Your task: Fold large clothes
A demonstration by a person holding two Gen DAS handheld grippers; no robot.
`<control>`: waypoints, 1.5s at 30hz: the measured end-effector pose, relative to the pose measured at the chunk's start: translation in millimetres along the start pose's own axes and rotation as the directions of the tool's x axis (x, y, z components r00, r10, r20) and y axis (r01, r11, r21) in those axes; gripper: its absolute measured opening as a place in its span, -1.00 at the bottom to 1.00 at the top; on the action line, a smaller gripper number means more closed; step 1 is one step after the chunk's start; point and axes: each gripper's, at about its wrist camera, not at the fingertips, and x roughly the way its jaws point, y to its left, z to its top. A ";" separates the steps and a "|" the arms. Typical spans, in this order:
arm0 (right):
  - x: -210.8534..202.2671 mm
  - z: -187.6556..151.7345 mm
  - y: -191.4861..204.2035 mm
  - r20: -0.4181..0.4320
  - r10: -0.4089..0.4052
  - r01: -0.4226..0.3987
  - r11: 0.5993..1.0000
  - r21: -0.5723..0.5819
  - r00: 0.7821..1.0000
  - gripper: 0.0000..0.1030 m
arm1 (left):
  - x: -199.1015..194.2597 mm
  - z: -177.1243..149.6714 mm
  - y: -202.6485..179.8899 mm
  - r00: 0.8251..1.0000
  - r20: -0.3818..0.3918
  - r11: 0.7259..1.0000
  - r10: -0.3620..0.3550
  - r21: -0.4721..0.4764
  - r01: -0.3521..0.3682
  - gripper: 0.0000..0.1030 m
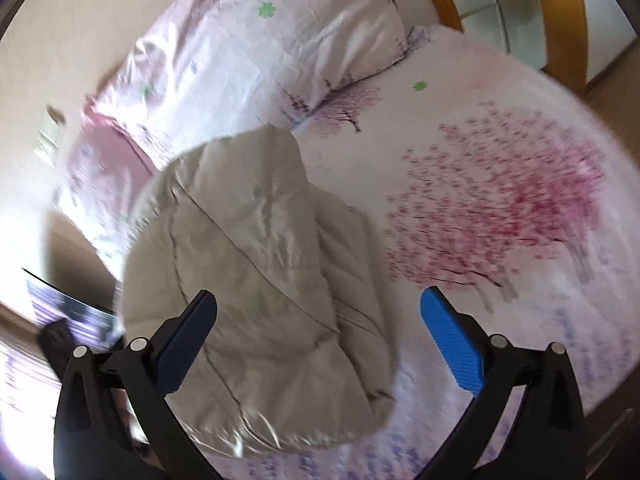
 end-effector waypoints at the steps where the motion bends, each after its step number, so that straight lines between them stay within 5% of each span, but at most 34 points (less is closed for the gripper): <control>1: 3.5 1.4 -3.2 -0.003 0.027 -0.027 1.000 0.014 1.000 0.97 | 0.8 0.3 -0.9 1.000 -0.001 1.000 0.000 0.002 0.000 0.96; 12: 32.5 13.1 -16.0 -0.118 0.098 -0.095 0.995 0.038 0.988 0.97 | 11.9 3.7 -0.8 0.999 -0.025 0.999 -0.043 -0.009 0.043 0.97; 18: 53.5 18.8 -16.7 -0.239 0.157 -0.147 0.987 0.057 0.958 0.97 | 21.5 5.3 17.8 0.982 -0.085 0.981 -0.171 -0.112 0.161 0.97; 33: 96.8 16.9 -12.6 -0.457 0.322 -0.306 0.946 0.110 0.829 0.97 | 30.0 9.4 32.8 0.953 -0.108 0.948 -0.282 -0.185 0.260 0.97; 40: 128.2 10.7 8.1 -0.552 0.369 -0.371 0.922 0.113 0.748 0.97 | 32.5 6.4 53.4 0.926 -0.108 0.909 -0.361 -0.263 0.324 0.97; 45: 136.5 7.6 13.6 -0.582 0.388 -0.403 0.908 0.112 0.714 0.97 | 38.0 3.1 66.9 0.905 -0.118 0.876 -0.409 -0.329 0.353 0.97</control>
